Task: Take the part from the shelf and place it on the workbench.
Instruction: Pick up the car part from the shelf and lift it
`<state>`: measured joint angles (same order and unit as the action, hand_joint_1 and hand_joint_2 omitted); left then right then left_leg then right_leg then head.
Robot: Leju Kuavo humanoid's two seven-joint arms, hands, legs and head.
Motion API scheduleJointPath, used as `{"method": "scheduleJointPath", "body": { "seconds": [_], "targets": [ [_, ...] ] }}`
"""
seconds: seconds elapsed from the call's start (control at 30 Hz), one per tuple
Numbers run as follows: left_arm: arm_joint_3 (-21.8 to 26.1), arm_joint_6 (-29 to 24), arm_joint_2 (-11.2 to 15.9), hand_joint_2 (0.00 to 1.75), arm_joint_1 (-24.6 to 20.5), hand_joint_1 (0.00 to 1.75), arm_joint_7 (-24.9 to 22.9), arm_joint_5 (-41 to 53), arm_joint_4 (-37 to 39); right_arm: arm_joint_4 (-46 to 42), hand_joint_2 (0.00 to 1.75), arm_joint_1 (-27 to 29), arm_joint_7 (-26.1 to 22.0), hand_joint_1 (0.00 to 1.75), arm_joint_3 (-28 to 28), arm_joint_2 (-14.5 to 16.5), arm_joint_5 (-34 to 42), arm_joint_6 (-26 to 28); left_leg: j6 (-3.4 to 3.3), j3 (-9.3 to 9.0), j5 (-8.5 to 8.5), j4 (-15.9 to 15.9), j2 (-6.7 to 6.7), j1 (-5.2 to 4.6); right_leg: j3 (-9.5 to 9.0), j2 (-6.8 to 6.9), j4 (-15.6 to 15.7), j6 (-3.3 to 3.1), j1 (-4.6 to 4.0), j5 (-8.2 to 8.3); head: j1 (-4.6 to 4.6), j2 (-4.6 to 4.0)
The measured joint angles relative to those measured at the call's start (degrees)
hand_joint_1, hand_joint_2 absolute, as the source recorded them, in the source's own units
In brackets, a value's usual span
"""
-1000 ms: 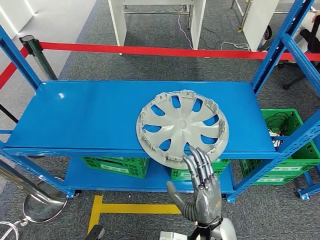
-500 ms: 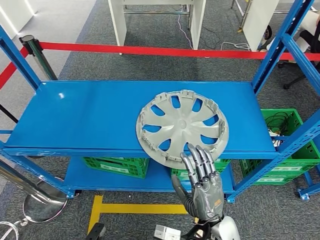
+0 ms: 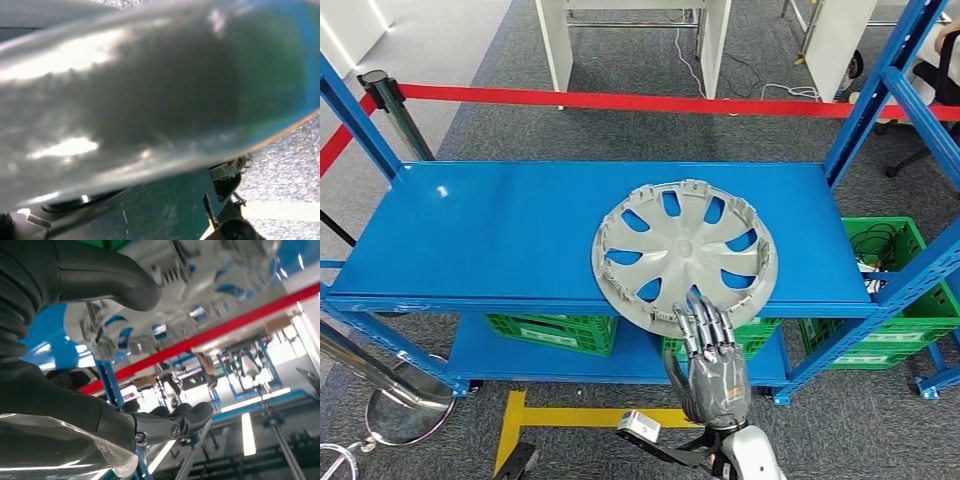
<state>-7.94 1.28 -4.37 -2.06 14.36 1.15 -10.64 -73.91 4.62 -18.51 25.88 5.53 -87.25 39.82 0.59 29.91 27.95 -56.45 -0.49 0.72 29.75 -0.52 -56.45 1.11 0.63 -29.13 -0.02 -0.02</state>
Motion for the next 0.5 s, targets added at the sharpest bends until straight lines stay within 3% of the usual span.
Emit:
{"method": "scheduleJointPath", "body": {
  "seconds": [0.2, 0.5],
  "targets": [
    [-1.7, 0.0, 0.1, 0.00, -0.4, 0.00, -0.2, -0.6, 0.0, 6.4, 1.75, -2.6, 6.6, 0.00, 5.7, -3.1, -0.8, 0.0, 0.00, 0.00, 0.00, 0.0, 0.00, 0.00, 0.00, 0.02, 0.0, 0.00, 0.00, 0.00, 0.01, 0.00],
    [-2.2, 0.0, 0.2, 0.00, -0.4, 0.00, -0.3, -0.6, 0.0, 10.1, 1.75, -3.9, 8.1, 0.00, 9.1, -5.1, -1.2, 0.0, 0.00, 0.01, 0.00, 0.0, 0.00, 0.00, 0.00, 0.02, 0.0, 0.00, 0.00, 0.00, 0.00, 0.00]
  ]
}}
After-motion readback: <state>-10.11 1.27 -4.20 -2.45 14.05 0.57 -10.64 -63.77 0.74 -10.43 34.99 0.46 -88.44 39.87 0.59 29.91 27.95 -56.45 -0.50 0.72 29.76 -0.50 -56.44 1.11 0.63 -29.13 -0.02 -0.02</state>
